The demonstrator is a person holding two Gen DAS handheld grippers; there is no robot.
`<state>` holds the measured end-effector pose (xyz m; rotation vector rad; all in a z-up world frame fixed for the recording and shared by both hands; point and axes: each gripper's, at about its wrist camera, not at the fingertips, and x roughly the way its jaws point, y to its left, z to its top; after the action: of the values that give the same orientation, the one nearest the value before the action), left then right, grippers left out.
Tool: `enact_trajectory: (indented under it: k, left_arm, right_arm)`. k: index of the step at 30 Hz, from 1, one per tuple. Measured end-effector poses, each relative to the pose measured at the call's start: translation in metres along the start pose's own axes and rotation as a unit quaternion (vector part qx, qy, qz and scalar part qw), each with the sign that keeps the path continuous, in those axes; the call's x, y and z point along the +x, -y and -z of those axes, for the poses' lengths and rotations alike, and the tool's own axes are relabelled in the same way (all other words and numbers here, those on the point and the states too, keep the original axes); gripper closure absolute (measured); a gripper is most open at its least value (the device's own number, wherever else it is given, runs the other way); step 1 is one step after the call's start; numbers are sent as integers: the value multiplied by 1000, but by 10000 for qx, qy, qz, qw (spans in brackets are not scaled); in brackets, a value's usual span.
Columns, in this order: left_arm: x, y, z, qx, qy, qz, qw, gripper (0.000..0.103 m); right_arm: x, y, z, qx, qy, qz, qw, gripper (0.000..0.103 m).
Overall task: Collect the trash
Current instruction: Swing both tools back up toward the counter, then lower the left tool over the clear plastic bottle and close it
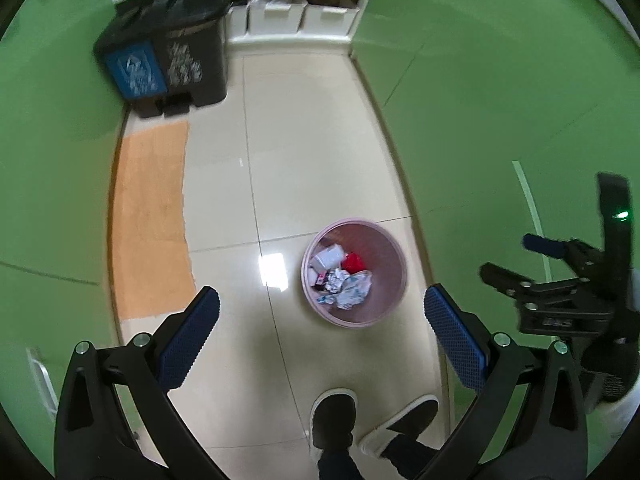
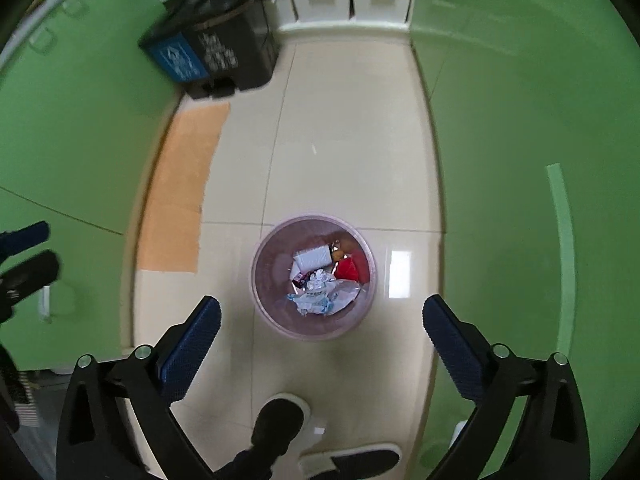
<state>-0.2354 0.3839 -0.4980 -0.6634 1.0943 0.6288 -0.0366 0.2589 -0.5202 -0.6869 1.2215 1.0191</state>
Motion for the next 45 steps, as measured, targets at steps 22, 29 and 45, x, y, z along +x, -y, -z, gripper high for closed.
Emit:
enact_trajectory:
  k: [22, 29, 45]
  left_arm:
    - [-311, 233, -101, 1787, 782, 845, 9772, 3]
    - [-332, 337, -121, 2289, 808, 1314, 9611, 3]
    - [-283, 577, -130, 2870, 535, 1408, 9460, 3]
  right_arm:
    - [-440, 115, 76, 1867, 1886, 706, 9616, 6]
    - [-502, 191, 146, 2710, 2211, 1241, 9286, 6]
    - [-541, 300, 219, 3095, 2438, 1327, 9095, 6]
